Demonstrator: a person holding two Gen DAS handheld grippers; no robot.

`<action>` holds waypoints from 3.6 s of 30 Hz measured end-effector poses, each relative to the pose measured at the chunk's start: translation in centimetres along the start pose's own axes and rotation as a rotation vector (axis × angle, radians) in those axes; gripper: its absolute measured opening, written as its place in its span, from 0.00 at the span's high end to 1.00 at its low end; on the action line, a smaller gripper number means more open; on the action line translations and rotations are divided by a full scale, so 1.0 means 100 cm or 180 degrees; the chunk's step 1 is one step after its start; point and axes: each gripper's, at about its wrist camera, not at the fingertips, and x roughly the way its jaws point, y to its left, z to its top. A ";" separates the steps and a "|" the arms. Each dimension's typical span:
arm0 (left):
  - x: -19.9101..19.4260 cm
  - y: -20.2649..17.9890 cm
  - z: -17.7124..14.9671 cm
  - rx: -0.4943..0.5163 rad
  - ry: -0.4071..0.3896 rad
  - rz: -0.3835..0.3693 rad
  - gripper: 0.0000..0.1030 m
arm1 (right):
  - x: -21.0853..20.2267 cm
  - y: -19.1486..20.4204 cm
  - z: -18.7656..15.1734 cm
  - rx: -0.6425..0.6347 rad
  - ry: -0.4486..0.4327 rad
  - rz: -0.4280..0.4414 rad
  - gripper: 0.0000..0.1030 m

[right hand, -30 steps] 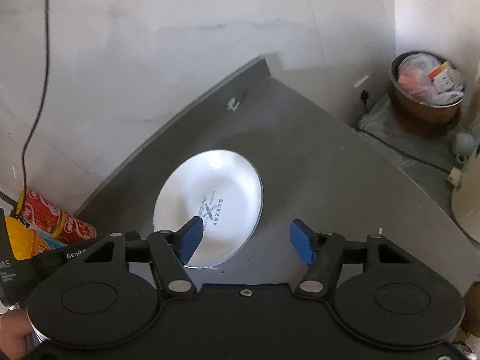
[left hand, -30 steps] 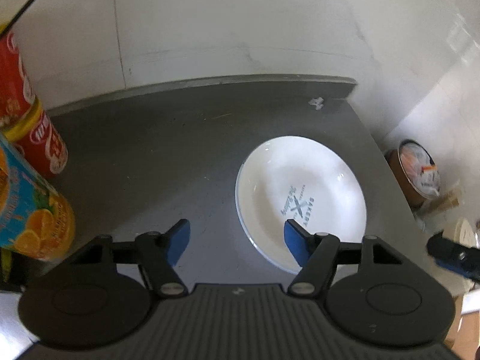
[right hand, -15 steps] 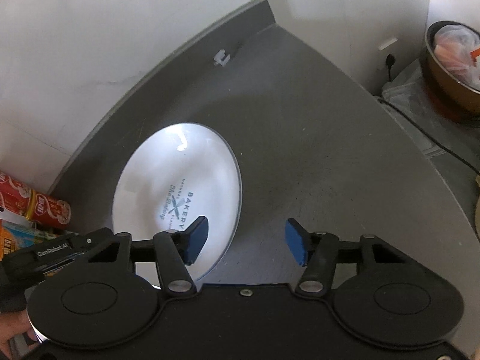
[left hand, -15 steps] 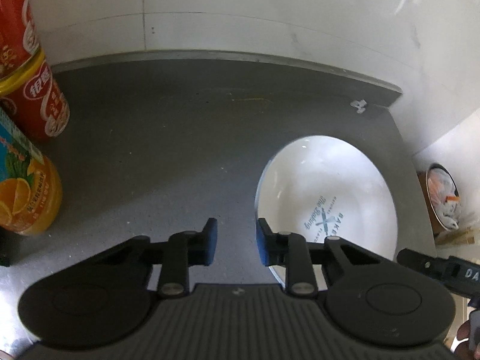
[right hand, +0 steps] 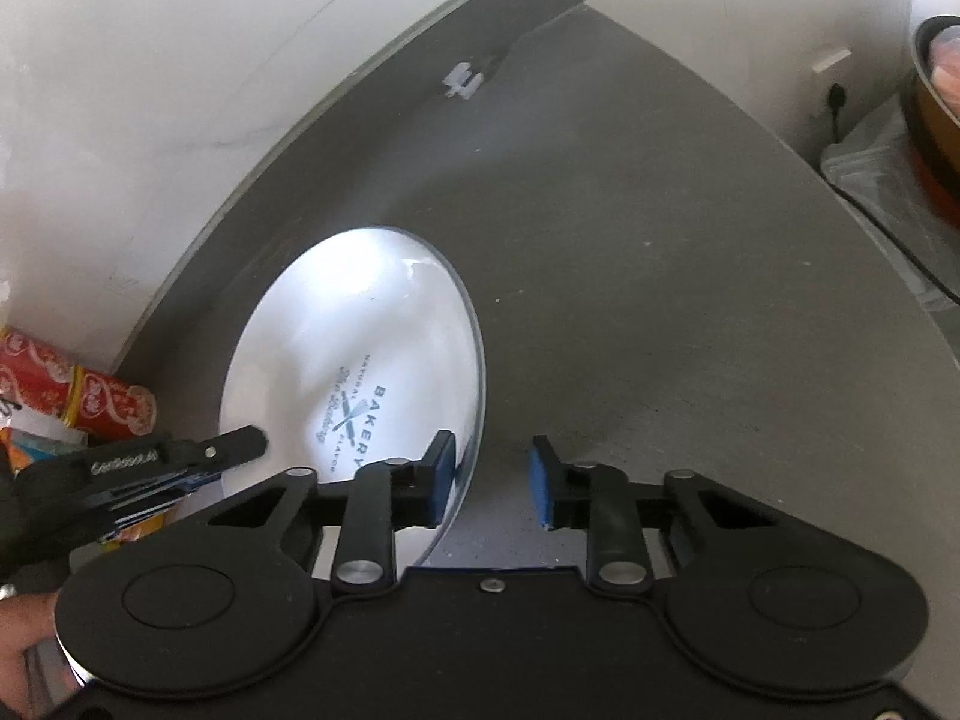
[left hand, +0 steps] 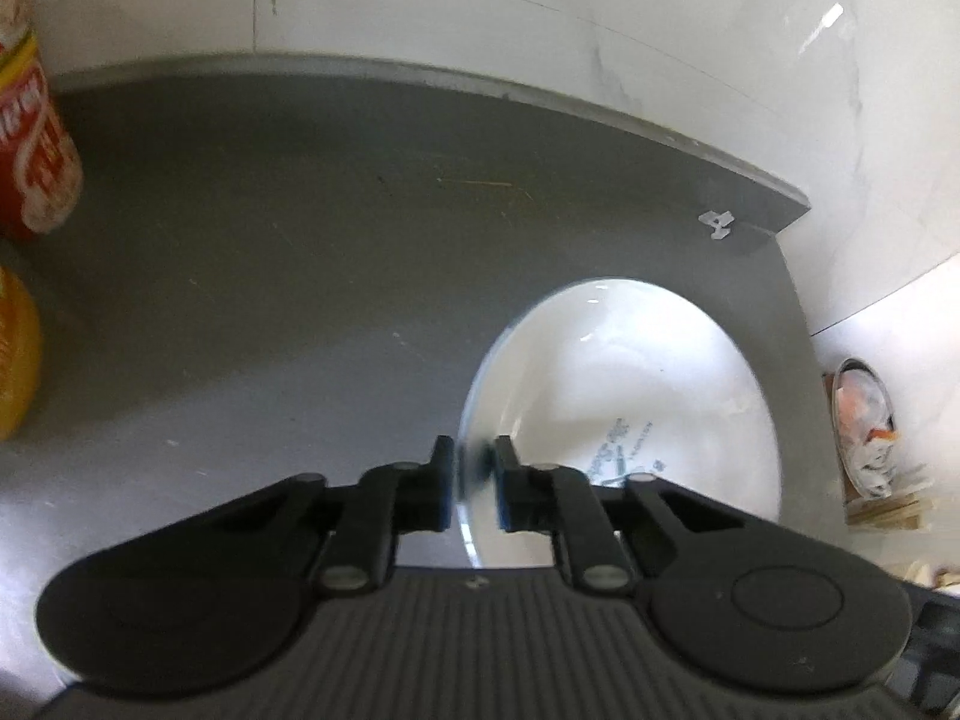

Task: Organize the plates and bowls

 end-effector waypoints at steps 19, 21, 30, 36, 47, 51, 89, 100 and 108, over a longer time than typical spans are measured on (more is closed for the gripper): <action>-0.065 -0.002 -0.013 0.0111 -0.0256 -0.0261 0.92 | -0.064 0.029 -0.028 -0.0871 -0.0431 0.0060 0.89; -0.071 -0.006 -0.012 0.0137 -0.0262 -0.0312 0.92 | -0.072 0.032 -0.031 -0.0804 -0.0471 0.0078 0.89; -0.116 -0.010 -0.016 0.0328 -0.0320 -0.0627 0.93 | -0.120 0.054 -0.060 -0.0713 -0.0843 0.0011 0.89; -0.144 -0.004 -0.021 0.0540 -0.0357 -0.0846 0.93 | -0.139 0.067 -0.092 -0.0591 -0.1024 -0.0058 0.89; -0.178 0.043 -0.046 0.0726 -0.0367 -0.0991 0.93 | -0.147 0.113 -0.165 -0.0434 -0.1238 -0.0188 0.89; -0.189 0.068 -0.056 0.0766 -0.0390 -0.0983 0.92 | -0.141 0.131 -0.193 -0.0393 -0.1249 -0.0188 0.89; -0.216 0.273 -0.148 0.0457 0.0009 -0.0617 0.92 | -0.072 0.235 -0.347 -0.0669 -0.0732 -0.0256 0.88; -0.210 0.304 -0.162 0.0528 0.0158 -0.0481 0.92 | -0.057 0.248 -0.361 -0.0785 -0.0598 -0.0298 0.88; -0.209 0.313 -0.166 0.0610 0.0208 -0.0372 0.91 | -0.047 0.258 -0.365 -0.0838 -0.0485 -0.0329 0.88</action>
